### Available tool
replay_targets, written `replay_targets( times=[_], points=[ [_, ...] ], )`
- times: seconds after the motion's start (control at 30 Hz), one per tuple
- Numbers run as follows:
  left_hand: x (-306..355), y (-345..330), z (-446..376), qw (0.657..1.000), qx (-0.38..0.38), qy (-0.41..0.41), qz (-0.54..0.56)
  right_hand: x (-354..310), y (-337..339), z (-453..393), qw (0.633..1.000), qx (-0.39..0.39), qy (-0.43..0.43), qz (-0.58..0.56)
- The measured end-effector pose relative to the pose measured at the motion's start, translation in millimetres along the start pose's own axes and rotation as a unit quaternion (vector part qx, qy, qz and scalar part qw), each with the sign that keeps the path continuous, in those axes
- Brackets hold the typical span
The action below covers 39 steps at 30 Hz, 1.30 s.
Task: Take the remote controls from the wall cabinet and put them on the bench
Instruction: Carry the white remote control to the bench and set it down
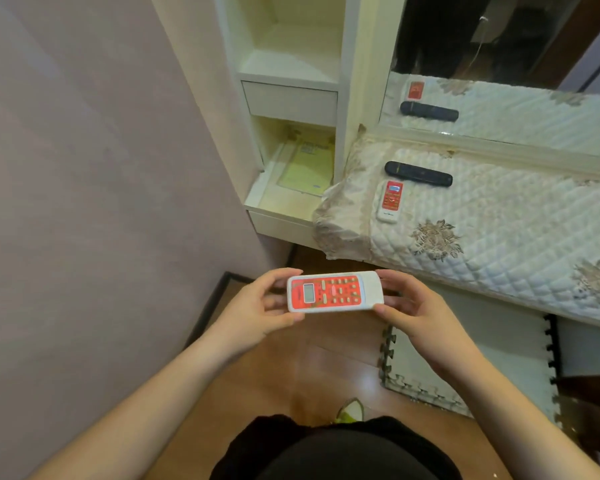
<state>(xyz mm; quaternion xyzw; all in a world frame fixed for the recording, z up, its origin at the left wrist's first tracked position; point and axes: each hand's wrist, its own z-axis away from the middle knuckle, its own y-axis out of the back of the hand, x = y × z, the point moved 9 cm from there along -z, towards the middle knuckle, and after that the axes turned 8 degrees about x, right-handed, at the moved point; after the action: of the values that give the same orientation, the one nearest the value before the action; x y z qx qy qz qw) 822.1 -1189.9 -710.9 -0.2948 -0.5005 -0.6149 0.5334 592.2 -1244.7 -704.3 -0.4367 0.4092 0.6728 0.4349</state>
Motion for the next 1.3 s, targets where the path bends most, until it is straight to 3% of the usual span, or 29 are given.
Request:
replay_targets(
  times=[0.87, 1.3],
  points=[
    [24.9, -1.8, -192.7, 0.984, -0.172, -0.01, 0.053, -1.9, 9.7, -137.9, 0.989, 0.132, -0.06, -0.02],
    [46.1, -65.8, -251.6, 0.983, -0.183, -0.011, 0.01, 24.0, 72.5, -177.2, 0.983, 0.164, -0.079, -0.031]
  ],
)
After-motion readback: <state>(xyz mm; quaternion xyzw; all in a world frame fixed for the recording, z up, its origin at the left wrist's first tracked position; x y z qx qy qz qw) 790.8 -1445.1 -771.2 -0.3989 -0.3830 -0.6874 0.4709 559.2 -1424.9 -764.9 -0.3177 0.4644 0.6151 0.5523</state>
